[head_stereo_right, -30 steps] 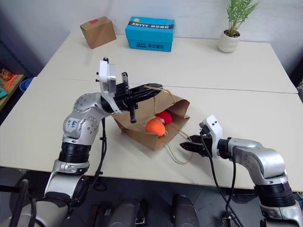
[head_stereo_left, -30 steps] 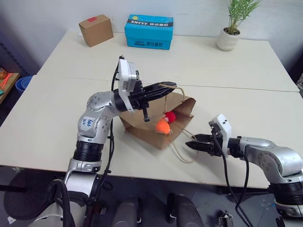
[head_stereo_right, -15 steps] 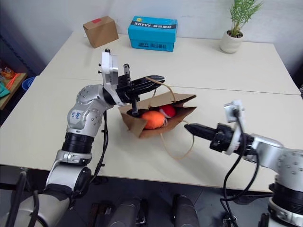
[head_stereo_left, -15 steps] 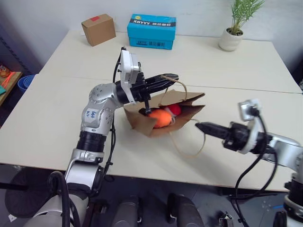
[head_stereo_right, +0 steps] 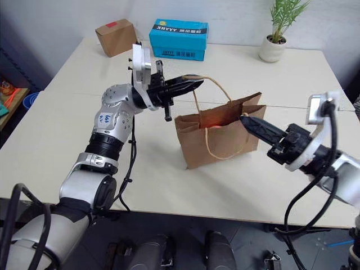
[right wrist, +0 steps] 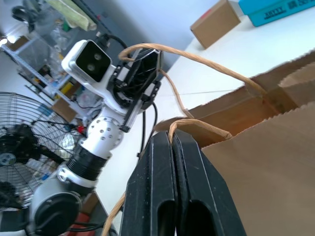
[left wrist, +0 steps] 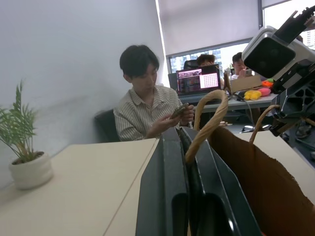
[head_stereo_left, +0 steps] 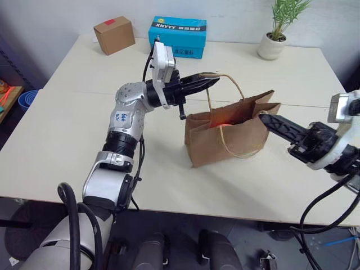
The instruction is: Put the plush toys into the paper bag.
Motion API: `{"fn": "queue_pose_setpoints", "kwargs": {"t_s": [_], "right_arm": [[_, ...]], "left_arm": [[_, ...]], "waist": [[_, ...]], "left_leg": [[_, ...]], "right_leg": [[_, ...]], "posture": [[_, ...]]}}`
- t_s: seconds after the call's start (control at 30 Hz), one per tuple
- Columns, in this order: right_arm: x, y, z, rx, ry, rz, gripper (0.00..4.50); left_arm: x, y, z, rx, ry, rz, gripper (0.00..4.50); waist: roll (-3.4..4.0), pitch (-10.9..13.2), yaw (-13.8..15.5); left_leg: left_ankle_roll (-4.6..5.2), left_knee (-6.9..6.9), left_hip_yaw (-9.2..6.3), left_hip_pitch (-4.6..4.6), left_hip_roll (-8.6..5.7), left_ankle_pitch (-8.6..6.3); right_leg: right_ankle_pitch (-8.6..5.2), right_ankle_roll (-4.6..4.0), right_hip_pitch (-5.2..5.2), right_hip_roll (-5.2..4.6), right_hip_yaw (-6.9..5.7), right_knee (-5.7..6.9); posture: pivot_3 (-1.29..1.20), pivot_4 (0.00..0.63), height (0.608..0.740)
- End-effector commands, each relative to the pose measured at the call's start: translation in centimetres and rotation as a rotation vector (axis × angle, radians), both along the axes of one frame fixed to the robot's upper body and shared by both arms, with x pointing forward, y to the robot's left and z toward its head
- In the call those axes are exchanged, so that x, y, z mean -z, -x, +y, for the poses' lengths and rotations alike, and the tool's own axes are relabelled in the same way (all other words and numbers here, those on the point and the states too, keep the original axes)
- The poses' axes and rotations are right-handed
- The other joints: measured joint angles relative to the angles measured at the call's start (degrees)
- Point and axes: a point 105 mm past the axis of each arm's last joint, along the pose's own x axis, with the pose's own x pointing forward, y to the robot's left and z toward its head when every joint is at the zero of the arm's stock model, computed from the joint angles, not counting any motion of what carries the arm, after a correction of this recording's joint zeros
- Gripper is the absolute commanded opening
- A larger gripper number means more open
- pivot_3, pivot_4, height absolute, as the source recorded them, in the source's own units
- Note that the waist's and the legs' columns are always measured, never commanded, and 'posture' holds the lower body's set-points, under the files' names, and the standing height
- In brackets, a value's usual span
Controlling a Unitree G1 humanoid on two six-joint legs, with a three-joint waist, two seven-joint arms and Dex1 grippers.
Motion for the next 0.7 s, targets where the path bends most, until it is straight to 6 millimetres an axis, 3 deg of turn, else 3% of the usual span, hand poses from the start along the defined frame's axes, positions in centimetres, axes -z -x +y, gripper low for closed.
{"fn": "queue_pose_setpoints", "kwargs": {"t_s": [0.03, 0.23, 0.4, 0.57, 0.7], "right_arm": [[-0.6, 1.1, 0.1, -0.011, 0.032, -0.082, 0.66], [0.4, 2.3, -0.5, -0.028, 0.137, -0.117, 2.74], [-0.5, 2.7, -2.0, 0.03, 0.1, -0.211, 4.48], [-2.0, 4.1, -3.8, 0.039, -0.048, -0.223, 4.5], [-0.7, 4.6, -5.0, 0.107, 0.09, -0.211, 4.5]], "left_arm": [[-0.8, 0.6, 1.5, 0.043, -0.061, 0.009, 0.92], [0.5, 1.6, 2.8, 0.075, -0.2, 0.055, 2.83], [1.8, 1.5, 4.3, 0.035, -0.23, 0.127, 4.4], [3.4, 2.1, 5.5, 0.002, -0.231, 0.212, 4.48], [4.8, 3.1, 6.0, -0.038, -0.243, 0.259, 4.48]], "waist": [[0.0, 0.0, -0.1], [-0.03, 0.0, 0.2], [-0.02, 0.0, 0.1], [-0.02, 0.0, 0.0], [-0.02, 0.0, 0.1]], "left_leg": [[0.01, 0.0, 0.01, -0.07, 0.0, -0.01], [0.11, 0.01, 0.0, -0.08, -0.01, -0.06], [0.13, 0.02, 0.02, -0.06, -0.03, -0.07], [0.13, 0.02, 0.02, -0.04, -0.01, -0.07], [0.13, 0.02, 0.01, 0.01, -0.01, -0.07]], "right_leg": [[0.01, 0.01, -0.07, 0.0, 0.01, 0.0], [0.02, 0.03, -0.04, -0.01, 0.01, -0.06], [0.04, 0.07, -0.03, -0.02, 0.07, -0.06], [0.04, 0.07, -0.02, -0.05, 0.13, -0.05], [0.04, 0.06, 0.04, -0.08, 0.24, -0.05]], "posture": [[0.0, 0.15, 0.74], [0.0, 0.15, 0.74], [0.0, 0.15, 0.74], [0.0, 0.15, 0.74], [0.0, 0.15, 0.74]]}}
